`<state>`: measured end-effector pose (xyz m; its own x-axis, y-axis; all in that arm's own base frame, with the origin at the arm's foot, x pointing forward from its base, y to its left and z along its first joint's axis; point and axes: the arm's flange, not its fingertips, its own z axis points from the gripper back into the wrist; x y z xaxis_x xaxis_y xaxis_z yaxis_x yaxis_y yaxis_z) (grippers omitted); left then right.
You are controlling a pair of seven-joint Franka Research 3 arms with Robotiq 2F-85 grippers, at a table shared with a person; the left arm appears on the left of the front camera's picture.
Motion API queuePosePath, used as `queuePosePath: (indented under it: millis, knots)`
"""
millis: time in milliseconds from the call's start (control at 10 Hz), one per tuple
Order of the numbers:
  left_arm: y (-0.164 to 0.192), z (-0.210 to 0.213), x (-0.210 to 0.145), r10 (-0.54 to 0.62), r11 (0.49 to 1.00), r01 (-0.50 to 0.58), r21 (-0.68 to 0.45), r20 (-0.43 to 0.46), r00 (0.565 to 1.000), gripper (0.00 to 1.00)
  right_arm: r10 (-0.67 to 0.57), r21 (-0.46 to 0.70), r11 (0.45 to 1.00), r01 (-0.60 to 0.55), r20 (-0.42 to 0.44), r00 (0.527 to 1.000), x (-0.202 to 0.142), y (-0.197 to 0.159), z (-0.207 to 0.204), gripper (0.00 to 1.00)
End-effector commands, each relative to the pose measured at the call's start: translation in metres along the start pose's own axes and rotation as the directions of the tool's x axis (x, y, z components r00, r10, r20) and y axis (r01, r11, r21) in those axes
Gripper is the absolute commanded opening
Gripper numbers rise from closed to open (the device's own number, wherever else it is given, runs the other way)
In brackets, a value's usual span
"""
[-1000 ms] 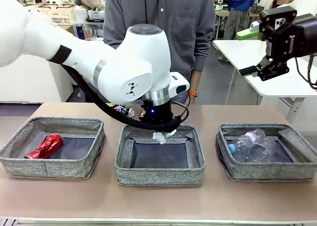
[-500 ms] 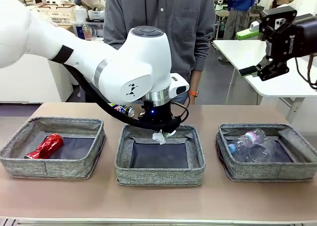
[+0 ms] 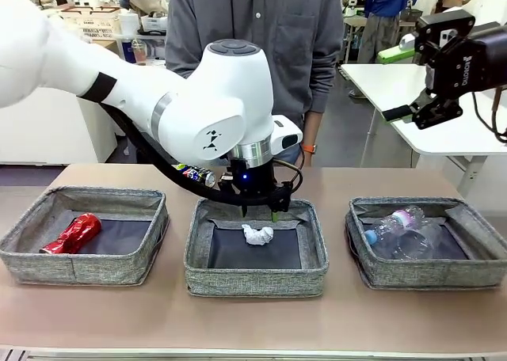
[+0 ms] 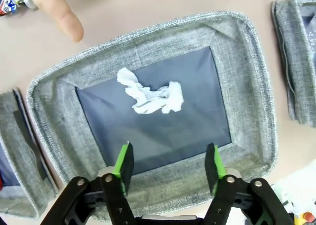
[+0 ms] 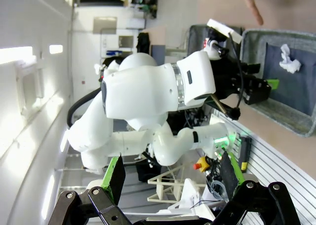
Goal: Sort the waste into the appropriate baskets.
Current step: Place the picked waste into the Fabric basket indicated by the person.
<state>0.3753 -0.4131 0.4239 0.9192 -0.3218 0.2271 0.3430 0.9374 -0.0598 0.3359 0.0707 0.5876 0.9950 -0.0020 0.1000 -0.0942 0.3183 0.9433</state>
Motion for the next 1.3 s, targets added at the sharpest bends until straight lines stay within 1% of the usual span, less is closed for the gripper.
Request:
queuePosePath:
  millis: [0,100,400,500,600,700,800,900,1000,1100,1200]
  knots:
    - [0.002,0.008,0.000,-0.011,1.000,0.011,-0.010,-0.007,1.000,1.00,0.008,0.013,1.000,-0.008,0.002,1.000,0.001,0.003,0.001,1.00]
    - [0.000,0.011,-0.001,-0.024,0.999,0.023,-0.044,-0.025,0.999,1.00,0.008,0.013,1.000,-0.008,0.002,1.000,0.001,0.003,0.001,1.00]
    - [0.001,0.032,-0.003,-0.049,0.995,0.047,-0.083,-0.020,0.999,1.00,0.008,0.013,1.000,-0.008,0.002,1.000,0.001,0.003,0.001,1.00]
    - [0.009,0.049,-0.001,-0.051,0.993,0.040,-0.113,-0.091,0.995,1.00,0.008,0.013,1.000,-0.008,0.002,1.000,0.001,0.003,0.001,1.00]
    - [0.021,0.077,0.000,-0.059,0.986,0.049,-0.156,-0.057,0.997,1.00,0.008,0.013,1.000,-0.008,0.002,1.000,0.001,0.003,0.001,1.00]
    - [0.041,0.113,-0.001,-0.057,0.976,0.057,-0.208,0.006,0.998,1.00,0.008,0.013,1.000,-0.008,0.002,1.000,0.001,0.003,0.001,1.00]
    - [0.062,0.143,-0.002,-0.024,0.970,0.041,-0.238,0.072,0.997,1.00,0.008,0.013,1.000,-0.008,0.002,1.000,0.001,0.003,0.001,1.00]
    - [0.086,0.165,-0.005,0.018,0.955,0.012,-0.297,0.097,0.995,1.00,0.008,0.013,1.000,-0.008,0.002,1.000,0.001,0.003,0.001,1.00]
    - [0.111,0.179,-0.011,0.071,0.932,-0.021,-0.362,0.123,0.990,1.00,0.008,0.013,1.000,-0.008,0.002,1.000,0.001,0.003,0.001,1.00]
    - [0.140,0.189,-0.023,0.088,0.839,-0.014,-0.545,0.111,0.990,1.00,0.008,0.013,1.000,-0.008,0.002,1.000,0.001,0.003,0.001,1.00]
    - [0.165,0.194,-0.039,0.153,0.760,-0.034,-0.649,0.128,0.980,1.00,0.008,0.013,1.000,-0.008,0.002,1.000,0.001,0.003,0.001,1.00]
